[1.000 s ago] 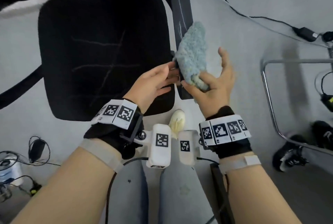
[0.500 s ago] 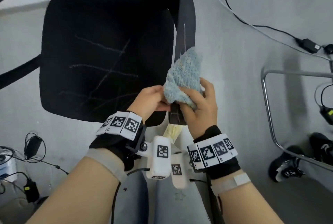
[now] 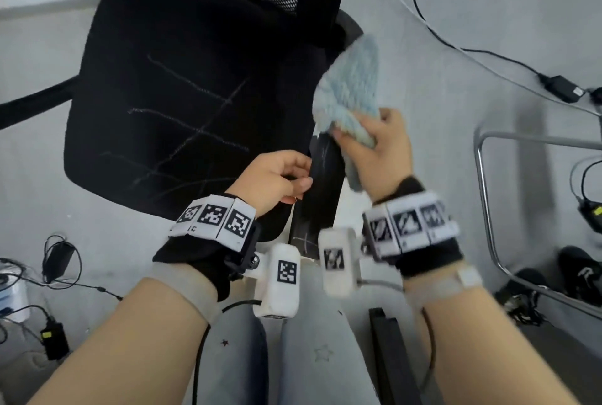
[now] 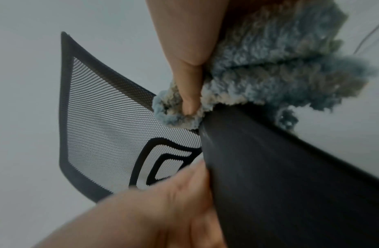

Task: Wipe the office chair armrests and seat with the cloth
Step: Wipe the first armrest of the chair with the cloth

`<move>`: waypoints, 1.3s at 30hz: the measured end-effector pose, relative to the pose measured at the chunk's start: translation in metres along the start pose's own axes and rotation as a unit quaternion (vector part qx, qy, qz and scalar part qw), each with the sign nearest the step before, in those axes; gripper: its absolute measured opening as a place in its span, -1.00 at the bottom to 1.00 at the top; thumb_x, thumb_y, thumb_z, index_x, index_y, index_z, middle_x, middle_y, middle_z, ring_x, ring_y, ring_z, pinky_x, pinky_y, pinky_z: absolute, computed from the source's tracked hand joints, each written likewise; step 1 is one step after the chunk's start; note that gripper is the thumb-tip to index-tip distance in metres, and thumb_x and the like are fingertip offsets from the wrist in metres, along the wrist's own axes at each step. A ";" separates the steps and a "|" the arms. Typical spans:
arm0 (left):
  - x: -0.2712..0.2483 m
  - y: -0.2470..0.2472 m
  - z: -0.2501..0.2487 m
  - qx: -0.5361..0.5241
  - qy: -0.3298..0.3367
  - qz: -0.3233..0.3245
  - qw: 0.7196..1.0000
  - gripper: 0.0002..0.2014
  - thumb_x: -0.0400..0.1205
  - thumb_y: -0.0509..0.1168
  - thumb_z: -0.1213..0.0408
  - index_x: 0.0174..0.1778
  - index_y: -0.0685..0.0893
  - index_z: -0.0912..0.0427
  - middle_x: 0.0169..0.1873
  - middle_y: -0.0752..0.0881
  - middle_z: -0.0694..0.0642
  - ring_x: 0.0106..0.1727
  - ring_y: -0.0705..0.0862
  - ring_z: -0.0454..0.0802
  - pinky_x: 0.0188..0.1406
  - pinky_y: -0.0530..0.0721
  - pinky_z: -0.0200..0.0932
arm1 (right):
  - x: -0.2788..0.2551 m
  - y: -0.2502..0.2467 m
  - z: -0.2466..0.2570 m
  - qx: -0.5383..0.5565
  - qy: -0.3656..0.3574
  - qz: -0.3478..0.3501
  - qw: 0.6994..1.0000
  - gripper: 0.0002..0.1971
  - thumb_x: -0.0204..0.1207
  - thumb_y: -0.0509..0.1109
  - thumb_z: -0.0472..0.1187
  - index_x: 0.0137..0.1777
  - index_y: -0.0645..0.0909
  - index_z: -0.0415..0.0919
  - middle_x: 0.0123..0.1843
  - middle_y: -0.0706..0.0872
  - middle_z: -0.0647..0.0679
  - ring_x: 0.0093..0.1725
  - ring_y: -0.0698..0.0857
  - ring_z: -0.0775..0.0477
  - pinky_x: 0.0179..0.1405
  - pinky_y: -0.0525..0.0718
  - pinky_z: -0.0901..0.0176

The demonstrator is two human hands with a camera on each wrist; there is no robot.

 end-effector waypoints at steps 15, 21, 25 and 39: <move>0.000 -0.005 -0.004 0.054 -0.030 0.035 0.997 -0.80 0.58 0.27 0.48 -0.20 0.56 0.05 -0.35 0.60 -0.03 -0.30 0.63 -0.14 -0.15 0.65 -0.21 | 0.057 -0.004 0.008 -0.003 0.026 0.024 0.999 -0.53 0.35 0.35 0.16 0.27 0.61 0.09 0.14 0.66 -0.11 0.05 0.69 -0.09 0.22 0.63 0.03; -0.002 -0.008 0.002 0.078 -0.046 0.073 0.993 -0.80 0.56 0.29 0.48 -0.23 0.54 0.06 -0.33 0.62 -0.01 -0.32 0.66 -0.13 -0.10 0.68 -0.17 | 0.001 -0.003 -0.018 0.022 0.041 0.014 0.999 -0.63 0.51 0.36 -0.05 0.33 0.58 0.00 0.05 0.59 -0.29 -0.19 0.56 0.07 -0.26 0.46 0.69; -0.006 -0.011 0.005 0.101 -0.055 0.088 0.989 -0.82 0.57 0.28 0.45 -0.21 0.54 0.04 -0.28 0.62 -0.01 -0.27 0.66 -0.09 -0.01 0.69 -0.09 | 0.055 -0.005 -0.009 -0.003 0.035 0.014 0.999 -0.57 0.49 0.33 -0.03 0.38 0.50 0.12 0.21 0.64 -0.25 0.03 0.71 -0.13 -0.10 0.58 0.46; -0.009 -0.005 0.013 0.057 -0.001 0.039 0.998 -0.73 0.54 0.29 0.55 -0.20 0.60 0.01 -0.33 0.60 -0.04 -0.33 0.62 -0.17 -0.25 0.67 -0.33 | -0.035 -0.001 -0.013 0.007 0.052 0.058 0.997 -0.53 0.61 0.24 -0.21 0.47 0.31 0.16 0.00 0.39 -0.10 -0.39 0.40 0.25 -0.49 0.35 0.79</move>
Point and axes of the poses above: each hand's wrist, its own x-axis towards the middle knuckle, its own y-axis out of the palm, z = x × y, the point moved 1 cm from there along x, towards the middle knuckle
